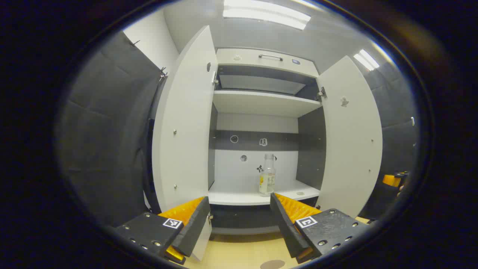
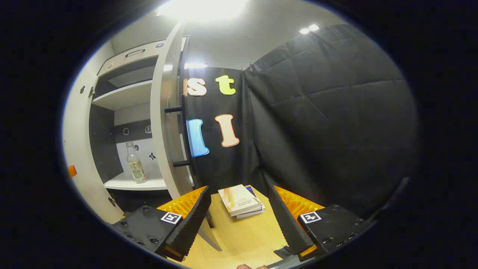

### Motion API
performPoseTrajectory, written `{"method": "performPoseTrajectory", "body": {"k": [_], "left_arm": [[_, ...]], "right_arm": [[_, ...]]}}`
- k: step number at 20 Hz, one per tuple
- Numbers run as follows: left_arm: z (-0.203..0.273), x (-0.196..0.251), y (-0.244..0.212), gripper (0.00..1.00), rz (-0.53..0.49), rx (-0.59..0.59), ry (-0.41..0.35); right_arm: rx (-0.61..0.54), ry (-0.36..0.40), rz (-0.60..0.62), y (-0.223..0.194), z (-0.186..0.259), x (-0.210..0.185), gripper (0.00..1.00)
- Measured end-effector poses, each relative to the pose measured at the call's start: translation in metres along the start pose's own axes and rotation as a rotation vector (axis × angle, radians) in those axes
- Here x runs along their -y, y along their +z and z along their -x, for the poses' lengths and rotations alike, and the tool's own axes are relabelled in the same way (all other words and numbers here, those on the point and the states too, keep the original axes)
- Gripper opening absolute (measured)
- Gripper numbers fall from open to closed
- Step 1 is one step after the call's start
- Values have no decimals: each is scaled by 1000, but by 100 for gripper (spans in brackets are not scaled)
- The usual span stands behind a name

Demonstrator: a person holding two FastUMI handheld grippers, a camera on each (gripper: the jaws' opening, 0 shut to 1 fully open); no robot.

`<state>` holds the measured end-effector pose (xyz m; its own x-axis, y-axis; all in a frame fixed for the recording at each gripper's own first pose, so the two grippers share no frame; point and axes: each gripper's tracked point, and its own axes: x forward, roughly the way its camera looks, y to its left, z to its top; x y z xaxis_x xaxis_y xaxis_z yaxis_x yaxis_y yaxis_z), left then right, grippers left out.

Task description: Grasp the bottle in the cabinet with the left hand and place it on the coaster, then close the right door with the right hand and the left door with the left hand.

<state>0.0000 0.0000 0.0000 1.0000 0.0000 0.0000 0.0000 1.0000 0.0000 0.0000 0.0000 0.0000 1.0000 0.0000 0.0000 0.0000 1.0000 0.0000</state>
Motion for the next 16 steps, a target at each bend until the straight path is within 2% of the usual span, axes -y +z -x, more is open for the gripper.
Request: {"method": "performPoseTrajectory", "body": {"k": [1, 2, 4, 6, 7, 8, 13, 16], "left_arm": [[2, -4, -1, 94, -10, -4, 10], [5, -5, -5, 94, -21, -7, 15], [8, -3, -6, 94, -23, -8, 3], [9, -1, -8, 94, -15, -17, -11], [10, 0, -10, 94, -15, -20, -14], [11, -1, -11, 94, -18, -21, -14], [13, -4, -6, 94, -30, -10, -5], [5, 5, -4, 94, -25, -10, -34]], "right_arm": [[-6, -16, 12, -2, 1, 3, 95], [-13, -30, 27, -4, 3, 3, 99], [-12, -39, 46, -2, 6, 1, 96], [-15, -31, 42, 0, 9, -3, 99], [-16, -28, 38, -1, 9, -6, 96], [-13, -26, 35, -1, 10, -6, 99], [-14, -15, 34, 0, 6, -9, 99], [-2, -17, 43, 4, 1, -8, 99]]}}
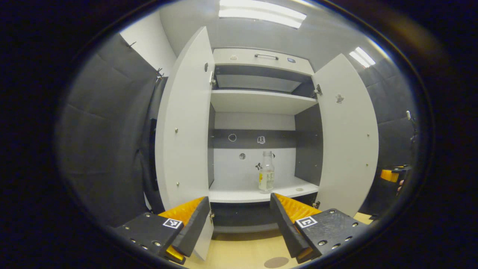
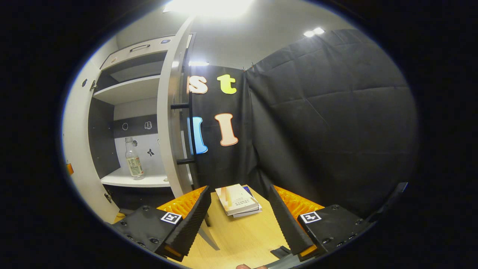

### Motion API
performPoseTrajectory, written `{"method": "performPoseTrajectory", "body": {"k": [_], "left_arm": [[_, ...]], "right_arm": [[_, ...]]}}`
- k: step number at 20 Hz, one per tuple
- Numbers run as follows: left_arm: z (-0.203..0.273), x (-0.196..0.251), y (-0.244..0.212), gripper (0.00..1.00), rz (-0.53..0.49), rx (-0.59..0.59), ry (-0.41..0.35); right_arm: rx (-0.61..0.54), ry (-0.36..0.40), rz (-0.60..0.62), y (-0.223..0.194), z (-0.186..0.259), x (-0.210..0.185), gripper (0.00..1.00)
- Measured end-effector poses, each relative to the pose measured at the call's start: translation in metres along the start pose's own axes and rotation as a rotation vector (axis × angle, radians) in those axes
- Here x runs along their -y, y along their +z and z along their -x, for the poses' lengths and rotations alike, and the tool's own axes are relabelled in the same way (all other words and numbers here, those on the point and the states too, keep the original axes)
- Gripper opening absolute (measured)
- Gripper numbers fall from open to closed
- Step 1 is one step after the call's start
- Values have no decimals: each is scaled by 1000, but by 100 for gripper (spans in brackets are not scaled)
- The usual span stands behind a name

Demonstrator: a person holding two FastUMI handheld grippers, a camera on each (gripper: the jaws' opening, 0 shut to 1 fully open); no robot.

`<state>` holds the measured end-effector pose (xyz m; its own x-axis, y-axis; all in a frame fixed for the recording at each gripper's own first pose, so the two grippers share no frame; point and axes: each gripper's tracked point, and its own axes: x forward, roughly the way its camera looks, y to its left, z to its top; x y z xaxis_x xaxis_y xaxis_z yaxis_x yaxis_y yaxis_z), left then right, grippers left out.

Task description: Grasp the bottle in the cabinet with the left hand and place it on the coaster, then close the right door with the right hand and the left door with the left hand.

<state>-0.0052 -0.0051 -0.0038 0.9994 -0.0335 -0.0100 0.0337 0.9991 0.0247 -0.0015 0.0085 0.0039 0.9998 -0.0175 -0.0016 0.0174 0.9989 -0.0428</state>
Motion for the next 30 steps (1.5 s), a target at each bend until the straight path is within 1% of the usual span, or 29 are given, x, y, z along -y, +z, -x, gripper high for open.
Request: {"method": "performPoseTrajectory", "body": {"k": [1, 2, 3, 5, 7, 8, 12, 16, 18, 20, 23, 24, 27, 28, 29, 30], "left_arm": [[-4, 4, 1, 94, 5, -5, -13], [-9, 9, 0, 94, 12, -11, -29], [-13, 13, 0, 94, 16, -20, -44], [-24, 20, 0, 94, 19, -33, -69], [-35, 29, -1, 94, 21, -49, -111], [-41, 32, 1, 94, 19, -48, -122], [-73, 41, 14, 94, 15, -40, -157], [-115, 49, 21, 94, 34, -50, -172], [-138, 51, 24, 94, 18, -50, -165], [-160, 57, 25, 94, 11, -53, -174], [-193, 64, 26, 94, 33, -59, -187], [-202, 67, 26, 94, 37, -59, -190], [-232, 73, 24, 94, 38, -64, -198], [-243, 75, 22, 94, 34, -66, -197], [-252, 77, 20, 94, 33, -69, -199], [-260, 80, 18, 94, 35, -71, -205]], "right_arm": [[1, -2, -3, 2, -1, 0, 96], [2, -5, -7, 4, -1, -1, 99], [3, -9, -8, 4, 0, 0, 96], [9, -21, -1, 7, 1, 3, 96], [17, -36, 7, 10, 2, 8, 96], [21, -47, 9, 11, 1, 11, 99], [16, -88, 5, 13, -4, 24, 99], [26, -131, 3, 21, -19, 43, 99], [34, -159, -1, 25, -27, 53, 99], [37, -181, -22, 27, -38, 61, 99], [35, -203, -45, 26, -50, 72, 99], [37, -215, -45, 25, -55, 77, 95], [28, -234, -51, 21, -61, 84, 95], [29, -241, -49, 20, -64, 89, 99], [28, -250, -45, 19, -66, 92, 95], [26, -259, -44, 17, -68, 95, 95]]}}
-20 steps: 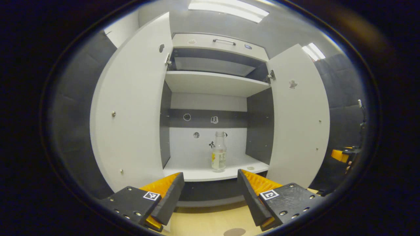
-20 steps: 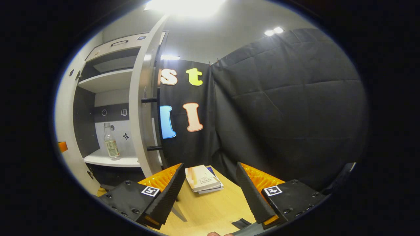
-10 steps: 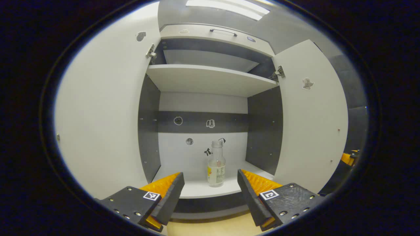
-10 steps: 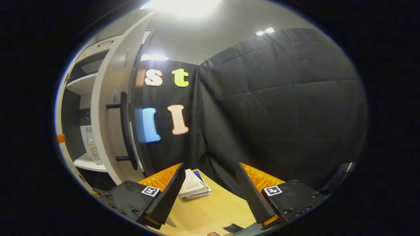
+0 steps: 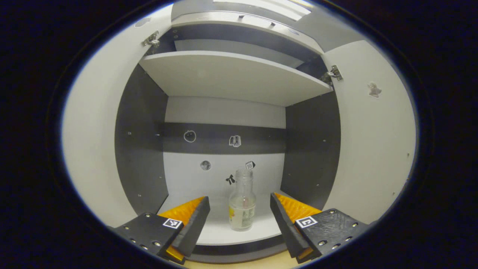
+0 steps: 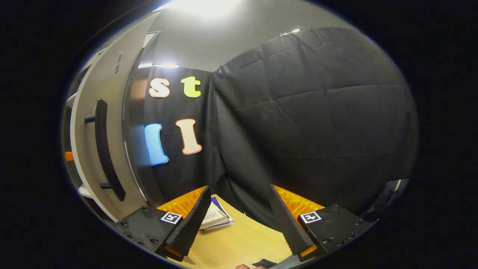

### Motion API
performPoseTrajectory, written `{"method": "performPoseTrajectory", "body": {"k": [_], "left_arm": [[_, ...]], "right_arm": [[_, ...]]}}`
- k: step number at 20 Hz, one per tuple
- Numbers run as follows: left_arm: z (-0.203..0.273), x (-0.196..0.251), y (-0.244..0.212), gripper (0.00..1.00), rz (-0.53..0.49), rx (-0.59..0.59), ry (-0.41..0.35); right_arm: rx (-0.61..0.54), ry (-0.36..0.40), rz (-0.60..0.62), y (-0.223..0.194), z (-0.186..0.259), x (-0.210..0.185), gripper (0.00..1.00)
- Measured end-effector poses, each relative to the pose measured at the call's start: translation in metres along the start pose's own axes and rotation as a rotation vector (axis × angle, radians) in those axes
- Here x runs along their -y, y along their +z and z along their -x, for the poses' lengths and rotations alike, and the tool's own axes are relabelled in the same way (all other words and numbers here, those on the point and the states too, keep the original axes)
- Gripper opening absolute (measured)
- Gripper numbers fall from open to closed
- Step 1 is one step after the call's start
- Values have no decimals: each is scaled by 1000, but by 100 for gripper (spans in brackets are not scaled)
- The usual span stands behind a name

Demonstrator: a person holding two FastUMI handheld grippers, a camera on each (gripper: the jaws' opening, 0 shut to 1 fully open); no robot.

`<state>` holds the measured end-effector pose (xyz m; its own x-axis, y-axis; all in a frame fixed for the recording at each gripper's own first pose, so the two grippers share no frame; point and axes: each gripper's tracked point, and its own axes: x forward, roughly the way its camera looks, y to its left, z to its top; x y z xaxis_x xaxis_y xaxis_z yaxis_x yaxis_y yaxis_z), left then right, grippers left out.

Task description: Grasp the bottle in the cabinet with the left hand and place it on the coaster, then close the right door with the right hand and the left door with the left hand.

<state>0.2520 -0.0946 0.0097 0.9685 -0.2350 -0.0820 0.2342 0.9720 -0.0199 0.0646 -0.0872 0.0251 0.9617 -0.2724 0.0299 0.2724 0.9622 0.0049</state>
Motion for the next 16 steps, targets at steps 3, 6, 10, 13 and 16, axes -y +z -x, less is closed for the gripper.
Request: {"method": "performPoseTrajectory", "body": {"k": [3, 6, 10, 13, 16], "left_arm": [[-22, 2, -3, 94, 8, -7, -10], [-45, 5, -3, 94, 5, 5, -23], [-71, 7, -6, 93, -18, 20, -35], [-85, 10, -8, 93, 0, 22, -44], [-95, 10, -13, 94, 1, 10, -47]], "right_arm": [[0, -18, -13, 1, -10, 3, 96], [11, -35, -17, 4, -17, 8, 99], [12, -48, -19, 5, -26, 14, 99], [8, -64, -25, 3, -32, 20, 99], [-5, -67, -39, -1, -39, 23, 99]]}}
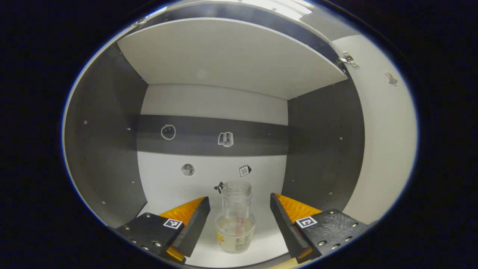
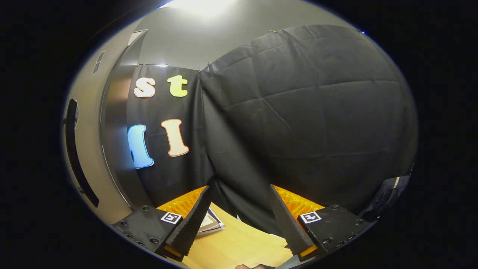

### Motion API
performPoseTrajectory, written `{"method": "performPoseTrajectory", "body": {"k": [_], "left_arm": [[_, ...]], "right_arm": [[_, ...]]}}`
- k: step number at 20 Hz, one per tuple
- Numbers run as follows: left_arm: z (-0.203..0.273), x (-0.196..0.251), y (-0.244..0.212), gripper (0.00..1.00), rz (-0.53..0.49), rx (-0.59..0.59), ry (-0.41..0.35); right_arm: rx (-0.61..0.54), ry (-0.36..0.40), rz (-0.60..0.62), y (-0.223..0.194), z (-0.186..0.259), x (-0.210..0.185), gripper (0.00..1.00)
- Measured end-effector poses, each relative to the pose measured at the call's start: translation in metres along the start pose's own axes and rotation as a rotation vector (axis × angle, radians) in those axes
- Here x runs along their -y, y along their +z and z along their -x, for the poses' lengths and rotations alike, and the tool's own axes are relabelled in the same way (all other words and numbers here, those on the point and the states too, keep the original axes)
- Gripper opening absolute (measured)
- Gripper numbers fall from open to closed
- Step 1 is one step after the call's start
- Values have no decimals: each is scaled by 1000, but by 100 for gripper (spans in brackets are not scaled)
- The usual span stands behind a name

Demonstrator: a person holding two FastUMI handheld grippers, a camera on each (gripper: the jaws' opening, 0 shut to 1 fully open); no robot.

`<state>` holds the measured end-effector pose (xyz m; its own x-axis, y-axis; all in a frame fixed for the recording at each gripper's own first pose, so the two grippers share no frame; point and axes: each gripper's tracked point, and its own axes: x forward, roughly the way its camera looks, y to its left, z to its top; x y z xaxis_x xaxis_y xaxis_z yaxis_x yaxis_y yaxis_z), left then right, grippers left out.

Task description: Grasp the bottle in the cabinet with the left hand and place it on the coaster, then close the right door with the right hand and the left door with the left hand.

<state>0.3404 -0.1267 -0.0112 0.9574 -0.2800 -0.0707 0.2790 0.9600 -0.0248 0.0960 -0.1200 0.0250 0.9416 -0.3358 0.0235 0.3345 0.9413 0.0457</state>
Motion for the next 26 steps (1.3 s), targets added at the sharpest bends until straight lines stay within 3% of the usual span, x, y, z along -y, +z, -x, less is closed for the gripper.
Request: {"method": "performPoseTrajectory", "body": {"k": [4, 7, 8, 10, 12, 13, 14, 16, 26], "left_arm": [[-12, 0, -3, 93, -23, -10, 10], [-20, -2, -2, 67, -33, -12, 16], [-21, -1, -1, 66, -38, -8, 18], [-21, -5, -1, 40, -24, -8, 32], [-19, -3, -2, 42, -32, -19, 16], [-17, 3, -1, 37, -23, -25, -10], [-13, 8, 0, 41, -17, -28, -25], [-8, 7, 6, 32, -22, -17, -14], [53, 20, 46, 32, -13, 49, -74]], "right_arm": [[-6, 8, -10, -2, -11, -3, 99], [-6, 9, -8, -1, -16, -3, 96], [-9, 12, -9, -3, -19, -4, 99], [-13, 16, -12, -5, -24, -6, 96], [-13, 20, -16, -4, -26, -6, 96], [-15, 23, -17, -3, -27, -8, 96], [-16, 27, -18, -3, -28, -8, 96], [-19, 32, -16, -4, -28, -9, 99], [-27, 74, -3, -2, -14, -18, 96]]}}
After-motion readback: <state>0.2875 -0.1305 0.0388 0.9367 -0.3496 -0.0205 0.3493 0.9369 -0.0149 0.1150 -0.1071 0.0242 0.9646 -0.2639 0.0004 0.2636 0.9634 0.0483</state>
